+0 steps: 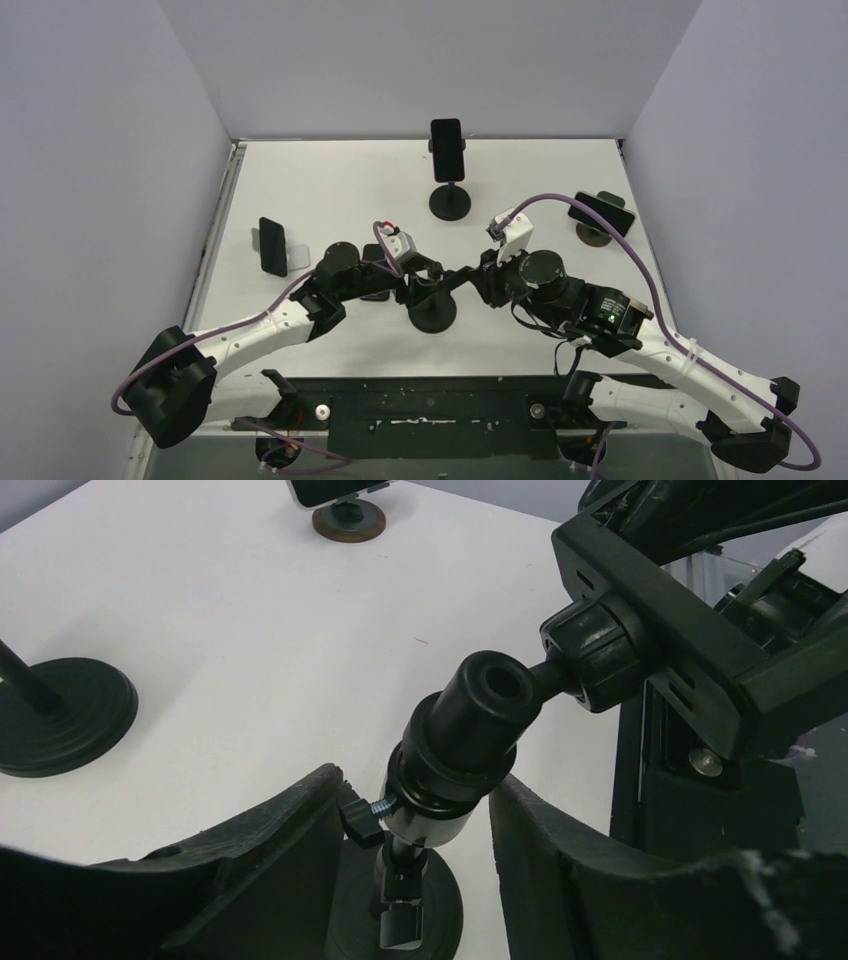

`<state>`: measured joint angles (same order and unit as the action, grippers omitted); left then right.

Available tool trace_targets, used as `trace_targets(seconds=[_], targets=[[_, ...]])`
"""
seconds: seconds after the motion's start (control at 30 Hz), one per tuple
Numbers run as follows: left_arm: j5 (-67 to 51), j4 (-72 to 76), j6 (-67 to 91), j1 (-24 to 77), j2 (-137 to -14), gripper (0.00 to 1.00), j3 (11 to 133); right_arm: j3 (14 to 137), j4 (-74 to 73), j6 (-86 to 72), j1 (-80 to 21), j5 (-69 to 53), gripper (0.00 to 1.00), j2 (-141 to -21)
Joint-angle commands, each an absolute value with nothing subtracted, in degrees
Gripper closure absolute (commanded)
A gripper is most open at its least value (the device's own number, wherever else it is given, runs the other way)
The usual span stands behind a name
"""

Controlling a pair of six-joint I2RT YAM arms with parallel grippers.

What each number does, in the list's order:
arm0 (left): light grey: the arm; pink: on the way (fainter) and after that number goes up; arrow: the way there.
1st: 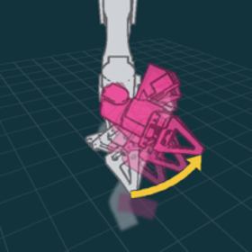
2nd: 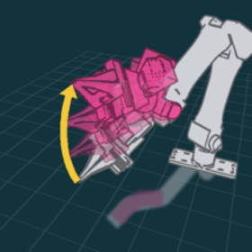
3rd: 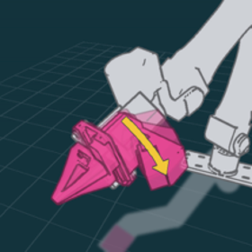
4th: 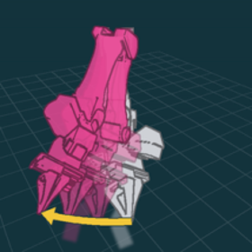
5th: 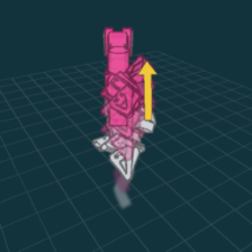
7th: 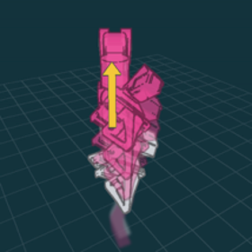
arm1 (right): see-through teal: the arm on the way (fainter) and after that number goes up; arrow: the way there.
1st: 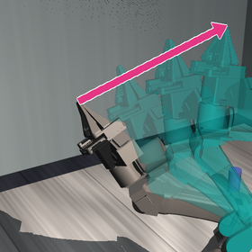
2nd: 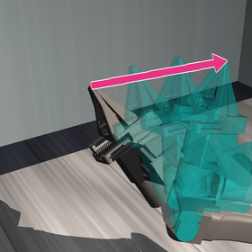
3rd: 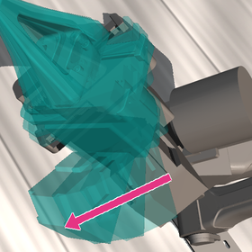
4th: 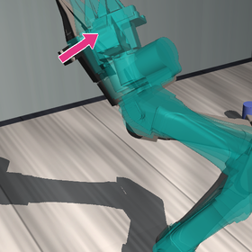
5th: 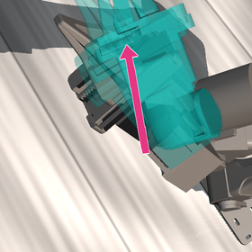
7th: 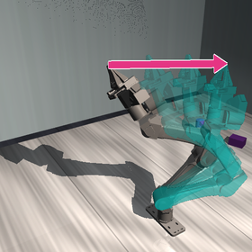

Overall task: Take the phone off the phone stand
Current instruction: Pick up the phone stand at the center of the board.

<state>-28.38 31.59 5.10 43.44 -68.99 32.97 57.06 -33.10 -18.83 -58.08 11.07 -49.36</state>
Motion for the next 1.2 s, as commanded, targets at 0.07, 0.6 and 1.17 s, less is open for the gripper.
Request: trace_targets(seconds=[0.07,0.6,1.17], targets=[[-28.16,36.27,3.87,44.55,-70.15,0.61,36.51,58.0,-31.11,-19.7,-58.01,9.66,1.0,-48.22],[-13.62,34.61,4.44,43.76,-65.19,1.0,38.18,63.53,-33.7,-20.06,-58.01,9.53,0.11,-45.94],[-1.6,46.28,8.84,28.18,-73.32,1.0,47.27,59.93,-28.3,-19.94,-58.01,8.27,0.11,-41.83]])
